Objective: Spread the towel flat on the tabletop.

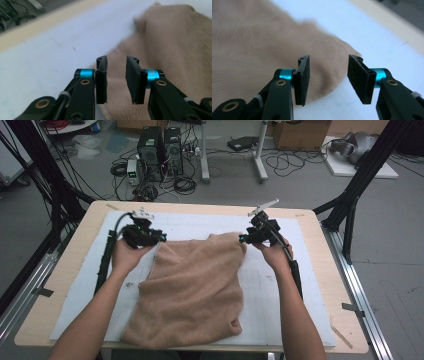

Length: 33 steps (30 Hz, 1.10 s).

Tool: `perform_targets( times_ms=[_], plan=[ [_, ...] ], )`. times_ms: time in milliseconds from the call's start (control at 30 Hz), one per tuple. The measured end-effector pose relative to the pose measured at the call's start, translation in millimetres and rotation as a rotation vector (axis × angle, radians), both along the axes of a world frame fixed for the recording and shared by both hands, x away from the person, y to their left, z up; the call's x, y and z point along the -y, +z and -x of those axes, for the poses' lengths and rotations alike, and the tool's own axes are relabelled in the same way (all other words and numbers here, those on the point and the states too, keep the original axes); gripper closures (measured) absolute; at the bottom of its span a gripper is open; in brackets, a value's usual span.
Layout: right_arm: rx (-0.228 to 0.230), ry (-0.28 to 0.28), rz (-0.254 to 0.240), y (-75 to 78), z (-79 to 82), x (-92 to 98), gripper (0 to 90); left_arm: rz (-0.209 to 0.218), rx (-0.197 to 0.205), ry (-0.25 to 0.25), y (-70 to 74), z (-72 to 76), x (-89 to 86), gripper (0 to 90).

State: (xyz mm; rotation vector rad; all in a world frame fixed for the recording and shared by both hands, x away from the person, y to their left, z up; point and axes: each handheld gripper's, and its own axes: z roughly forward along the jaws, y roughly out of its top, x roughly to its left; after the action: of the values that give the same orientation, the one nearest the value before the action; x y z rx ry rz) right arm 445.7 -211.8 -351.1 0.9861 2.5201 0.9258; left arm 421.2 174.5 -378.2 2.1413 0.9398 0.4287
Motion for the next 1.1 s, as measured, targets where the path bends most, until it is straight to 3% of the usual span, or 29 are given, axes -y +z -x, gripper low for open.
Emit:
perform_targets(
  times_ms=[133,200,300,333,433,500,567,600,667,700,733,767,800,833,900,933,1000,1100],
  plan=[
    [-0.054,0.041,0.024,-26.7,8.6,-2.3,49.3,-0.041,-0.062,-0.026,-30.5,-6.4,10.8,59.8],
    [-0.048,0.048,0.020,-38.2,11.1,-1.4,49.1,-0.085,-0.084,-0.033,-39.3,-8.9,15.7,55.6],
    [-0.084,0.043,0.019,-56.5,8.9,0.9,48.6,-0.125,-0.138,-0.021,-49.7,-13.2,13.2,53.9],
    [-0.096,0.041,0.026,-62.0,8.6,0.4,49.0,-0.096,-0.142,-0.009,-50.3,-13.3,10.8,54.2],
    [-0.118,0.044,0.059,-74.5,9.0,-4.5,51.2,-0.106,-0.134,-0.002,-49.5,-13.3,8.1,71.6],
    [-0.102,0.037,0.052,-76.7,9.8,-5.5,57.1,-0.116,-0.130,0.001,-49.1,-13.4,9.6,82.2],
    [-0.107,0.042,0.046,-76.1,10.3,-6.3,71.4,-0.126,-0.128,0.007,-48.4,-14.6,10.9,85.4],
    [-0.116,0.055,0.042,-75.5,10.4,-7.4,79.2,-0.134,-0.115,0.021,-47.8,-15.2,11.1,85.9],
    [-0.112,0.077,0.066,-73.8,11.5,-11.0,83.2,-0.160,-0.051,0.084,-42.7,-15.6,7.6,86.3],
    [-0.106,0.073,0.084,-72.5,12.9,-12.3,83.8,-0.138,-0.024,0.117,-38.3,-16.1,2.8,86.4],
    [-0.111,0.077,0.086,-71.9,13.6,-11.9,83.9,-0.085,0.001,0.151,-32.3,-16.1,-4.3,86.4],
    [-0.120,0.076,0.085,-71.1,14.8,-10.7,83.9,-0.059,0.006,0.162,-30.5,-16.0,-6.8,86.4],
    [-0.128,0.071,0.084,-70.3,15.6,-10.4,83.8,-0.023,0.000,0.169,-27.8,-15.7,-10.7,86.4],
    [-0.134,0.074,0.071,-69.0,16.6,-9.0,83.8,-0.032,-0.017,0.162,-28.8,-16.2,-11.0,86.1],
    [-0.150,0.078,0.062,-67.5,19.0,-9.3,82.2,-0.091,-0.068,0.148,-35.8,-17.3,-9.5,82.5],
    [-0.146,0.080,0.070,-67.3,19.5,-9.8,77.9,-0.113,-0.089,0.151,-39.9,-17.5,-9.0,75.8],
    [-0.125,0.052,0.071,-66.5,21.6,-8.6,65.8,-0.091,-0.110,0.137,-45.3,-15.3,-12.4,66.0],
    [-0.111,0.040,0.020,-64.7,22.7,1.6,64.2,-0.058,-0.110,0.141,-45.6,-10.7,-19.4,64.4]
  ],
)
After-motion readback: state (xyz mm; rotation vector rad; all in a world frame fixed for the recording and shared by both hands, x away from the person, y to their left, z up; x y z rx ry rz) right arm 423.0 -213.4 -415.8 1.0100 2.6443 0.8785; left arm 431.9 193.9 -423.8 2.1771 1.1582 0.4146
